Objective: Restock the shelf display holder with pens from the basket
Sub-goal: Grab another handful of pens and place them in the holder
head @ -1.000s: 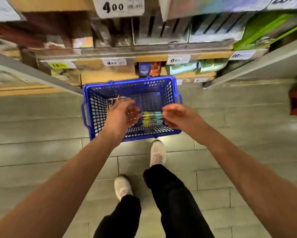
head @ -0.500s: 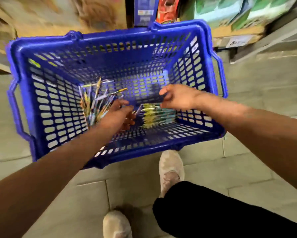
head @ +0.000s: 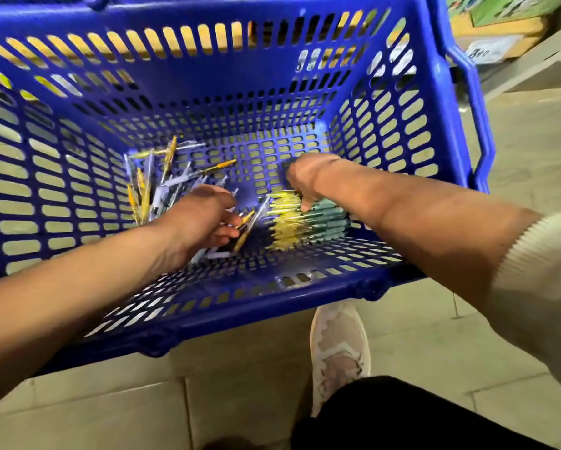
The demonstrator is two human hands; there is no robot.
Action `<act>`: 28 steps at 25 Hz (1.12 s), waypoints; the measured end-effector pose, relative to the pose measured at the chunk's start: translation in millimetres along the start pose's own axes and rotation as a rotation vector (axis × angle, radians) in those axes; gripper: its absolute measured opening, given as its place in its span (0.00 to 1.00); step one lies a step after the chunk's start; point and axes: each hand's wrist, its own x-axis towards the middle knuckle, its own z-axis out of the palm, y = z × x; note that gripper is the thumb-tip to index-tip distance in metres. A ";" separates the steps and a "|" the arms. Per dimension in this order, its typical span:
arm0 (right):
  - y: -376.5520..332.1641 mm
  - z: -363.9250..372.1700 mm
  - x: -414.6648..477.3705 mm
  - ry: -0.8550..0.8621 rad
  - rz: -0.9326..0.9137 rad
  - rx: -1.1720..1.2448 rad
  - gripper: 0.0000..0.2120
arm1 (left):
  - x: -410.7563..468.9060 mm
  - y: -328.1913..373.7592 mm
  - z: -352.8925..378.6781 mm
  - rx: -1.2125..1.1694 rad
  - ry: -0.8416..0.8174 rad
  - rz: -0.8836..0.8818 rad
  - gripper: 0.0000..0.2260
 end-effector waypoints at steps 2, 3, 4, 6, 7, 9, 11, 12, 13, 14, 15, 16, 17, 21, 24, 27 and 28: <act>4.8 2.2 3.5 0.014 0.023 0.031 0.28 | -3.6 1.8 -0.5 0.079 -0.019 -0.003 0.04; 6.7 4.6 3.8 0.038 0.039 0.055 0.24 | -5.8 5.3 -0.3 0.106 -0.023 -0.007 0.04; 8.5 6.6 2.9 0.063 0.048 0.054 0.22 | -8.4 9.7 0.0 0.122 -0.024 -0.006 0.05; 12.4 10.2 -1.0 0.084 0.034 0.061 0.19 | -12.6 19.4 -0.4 0.112 -0.026 0.011 0.05; 14.2 12.1 -3.8 0.089 0.017 0.097 0.18 | -15.4 24.9 -0.6 0.103 -0.027 0.023 0.05; 16.5 13.6 -9.2 0.155 -0.036 0.055 0.20 | -23.9 35.9 -3.6 0.098 -0.035 0.064 0.04; 17.7 9.2 -13.1 0.185 -0.082 -0.061 0.24 | -30.5 44.3 -11.3 0.044 -0.010 0.083 0.04; 15.6 7.7 -14.9 0.169 -0.103 -0.093 0.25 | -35.7 45.7 -15.3 -0.004 0.008 0.068 0.03; 14.4 6.8 -16.5 0.153 -0.094 -0.090 0.25 | -40.1 46.3 -17.8 -0.046 0.023 0.045 0.03; 14.2 5.5 -16.9 0.149 -0.071 -0.088 0.23 | -42.7 46.2 -19.0 -0.080 0.028 0.024 0.03; 15.6 4.1 -16.4 0.145 -0.053 -0.076 0.22 | -44.6 45.2 -19.0 -0.093 0.031 0.001 0.04; 18.1 3.4 -15.7 0.126 -0.043 -0.060 0.20 | -45.0 43.5 -17.7 -0.091 0.035 -0.020 0.04; 19.5 3.7 -15.6 0.112 -0.039 -0.035 0.19 | -43.5 42.4 -15.0 -0.085 0.036 -0.026 0.05; 22.6 -4.4 -16.2 0.047 -0.095 -0.030 0.16 | -24.7 41.6 -3.6 -0.133 0.020 0.022 0.08; 25.8 -19.8 -23.3 0.144 -0.212 0.284 0.08 | -15.7 39.3 2.5 -0.132 0.062 0.081 0.08; 2.0 -31.8 -32.4 0.100 -0.491 1.001 0.05 | -13.8 40.8 4.9 -0.178 0.087 0.115 0.08; -9.9 -34.0 -34.0 0.064 -0.578 1.163 0.05 | -12.2 41.6 5.6 -0.215 0.073 0.118 0.09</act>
